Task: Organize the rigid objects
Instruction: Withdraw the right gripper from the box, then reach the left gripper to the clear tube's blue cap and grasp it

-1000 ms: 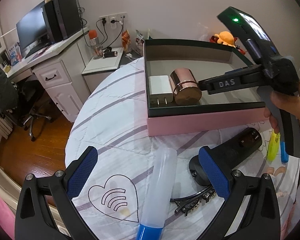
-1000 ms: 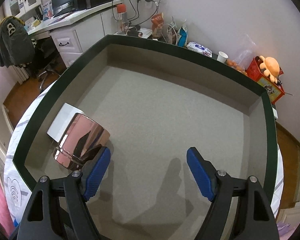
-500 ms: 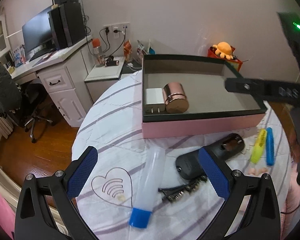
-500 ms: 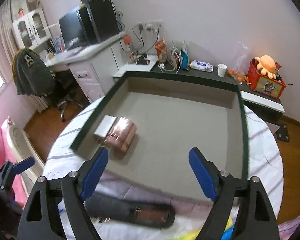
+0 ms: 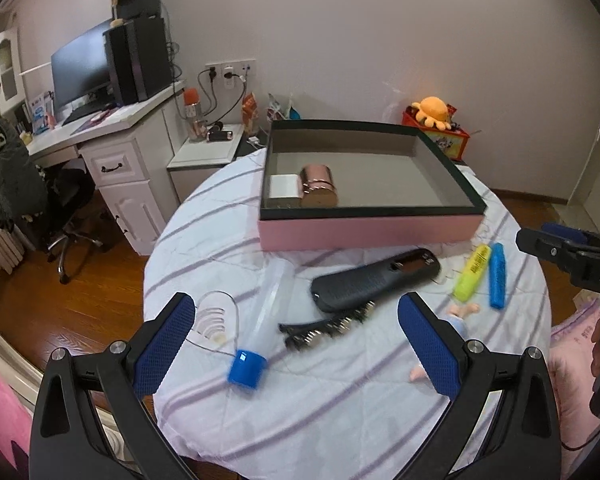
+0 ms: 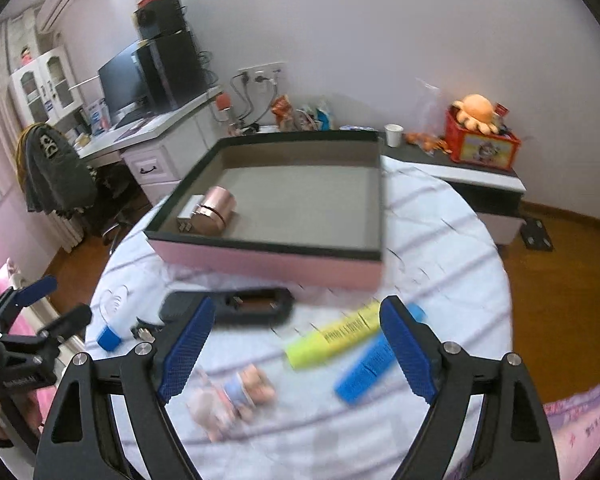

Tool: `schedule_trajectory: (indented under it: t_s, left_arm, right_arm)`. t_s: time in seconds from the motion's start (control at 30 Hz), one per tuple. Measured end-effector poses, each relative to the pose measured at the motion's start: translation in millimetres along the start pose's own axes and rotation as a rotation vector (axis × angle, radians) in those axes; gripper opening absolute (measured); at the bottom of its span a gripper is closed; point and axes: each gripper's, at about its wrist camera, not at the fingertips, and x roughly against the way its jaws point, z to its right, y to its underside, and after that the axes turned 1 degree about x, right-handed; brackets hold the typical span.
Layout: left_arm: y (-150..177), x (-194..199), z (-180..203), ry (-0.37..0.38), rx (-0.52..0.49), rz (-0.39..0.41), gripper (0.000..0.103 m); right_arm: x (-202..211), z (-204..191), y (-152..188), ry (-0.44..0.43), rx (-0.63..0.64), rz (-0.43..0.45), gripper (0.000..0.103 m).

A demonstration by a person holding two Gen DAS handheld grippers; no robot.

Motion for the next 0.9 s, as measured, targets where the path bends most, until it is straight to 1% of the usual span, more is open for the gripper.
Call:
schedule_trajectory:
  t_s: [0.27, 0.33, 0.5, 0.63, 0.77, 0.9]
  left_arm:
    - [14, 6, 32, 0.007, -0.065, -0.023, 0.103]
    - [17, 4, 38, 0.010, -0.080, -0.035, 0.103]
    - [21, -4, 47, 0.005, -0.107, -0.058, 0.103]
    - [21, -6, 41, -0.005, -0.103, -0.059, 0.103]
    - [22, -11, 19, -0.035, -0.067, -0.065, 0.103]
    - [31, -24, 2, -0.057, -0.042, -0.105, 0.103]
  right_arm:
    - [12, 36, 36, 0.057, -0.058, -0.030, 0.086]
    - [10, 46, 44, 0.060, -0.080, -0.042, 0.086]
    - [-1, 55, 59, 0.073, -0.106, -0.078, 0.086]
    - [-8, 55, 61, 0.063, -0.108, -0.092, 0.086]
    - [-12, 48, 59, 0.049, -0.096, -0.093, 0.086]
    - [-17, 38, 54, 0.032, -0.083, -0.090, 0.086]
